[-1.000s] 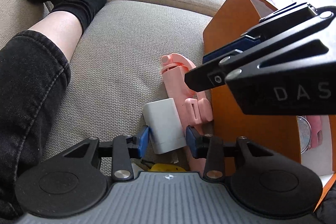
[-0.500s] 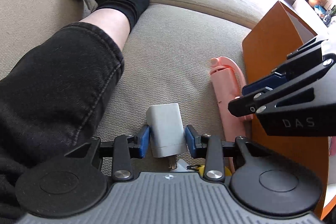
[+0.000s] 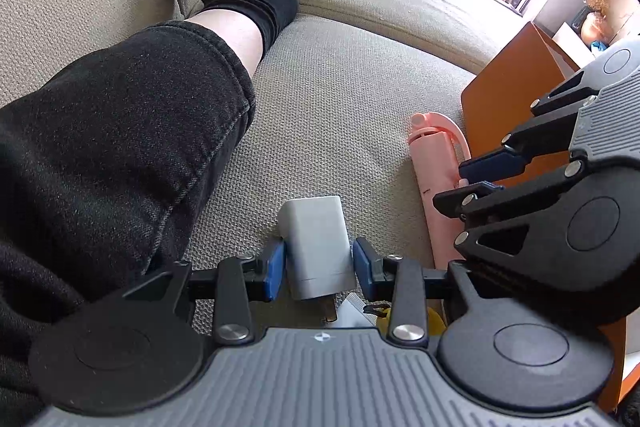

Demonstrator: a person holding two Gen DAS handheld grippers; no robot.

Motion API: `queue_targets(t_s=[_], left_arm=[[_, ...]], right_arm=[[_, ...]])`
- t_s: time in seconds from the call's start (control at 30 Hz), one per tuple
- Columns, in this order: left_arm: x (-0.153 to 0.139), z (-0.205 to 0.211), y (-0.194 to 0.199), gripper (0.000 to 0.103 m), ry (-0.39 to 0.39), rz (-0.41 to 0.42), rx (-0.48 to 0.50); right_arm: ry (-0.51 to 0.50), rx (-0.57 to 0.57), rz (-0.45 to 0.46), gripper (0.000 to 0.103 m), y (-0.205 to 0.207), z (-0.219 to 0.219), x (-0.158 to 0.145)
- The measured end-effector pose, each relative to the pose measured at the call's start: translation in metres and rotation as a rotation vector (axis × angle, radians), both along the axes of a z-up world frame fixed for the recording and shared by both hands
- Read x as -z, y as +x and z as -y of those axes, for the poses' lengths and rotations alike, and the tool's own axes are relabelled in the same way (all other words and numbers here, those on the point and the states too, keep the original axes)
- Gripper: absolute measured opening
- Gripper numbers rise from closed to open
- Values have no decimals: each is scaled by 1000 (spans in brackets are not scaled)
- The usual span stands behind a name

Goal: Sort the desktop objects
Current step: 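Grasp the white charger with the left tool while the right tool grasps the pink selfie stick, then lift the charger with the left tool while the right tool lifts the selfie stick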

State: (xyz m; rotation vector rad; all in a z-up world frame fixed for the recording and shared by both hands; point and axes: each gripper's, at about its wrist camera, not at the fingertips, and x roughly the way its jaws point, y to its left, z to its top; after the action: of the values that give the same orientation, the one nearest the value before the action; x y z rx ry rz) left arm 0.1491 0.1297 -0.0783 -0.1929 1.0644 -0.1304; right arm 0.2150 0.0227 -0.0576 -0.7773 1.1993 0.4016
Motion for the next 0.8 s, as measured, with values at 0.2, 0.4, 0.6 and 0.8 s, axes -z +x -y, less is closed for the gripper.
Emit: queue_targets(t_s=[0.2,0.4,0.6,0.8], left_arm=[[-1,-5,-3,42,-19,13,-6],[-1,-8,-4,42,-36,19,-12],[-2,-10,-5,42,-46,21,-11],[-3,-10,-7,42,-49,25,-10]], right_arm=[[-9,-37,81,0,-1,-9,-11],[30,-69,126,0,3,-23,-20],[108,94,-1,6,23,-5,-28],[123,245,-87,32,35,18,-23]])
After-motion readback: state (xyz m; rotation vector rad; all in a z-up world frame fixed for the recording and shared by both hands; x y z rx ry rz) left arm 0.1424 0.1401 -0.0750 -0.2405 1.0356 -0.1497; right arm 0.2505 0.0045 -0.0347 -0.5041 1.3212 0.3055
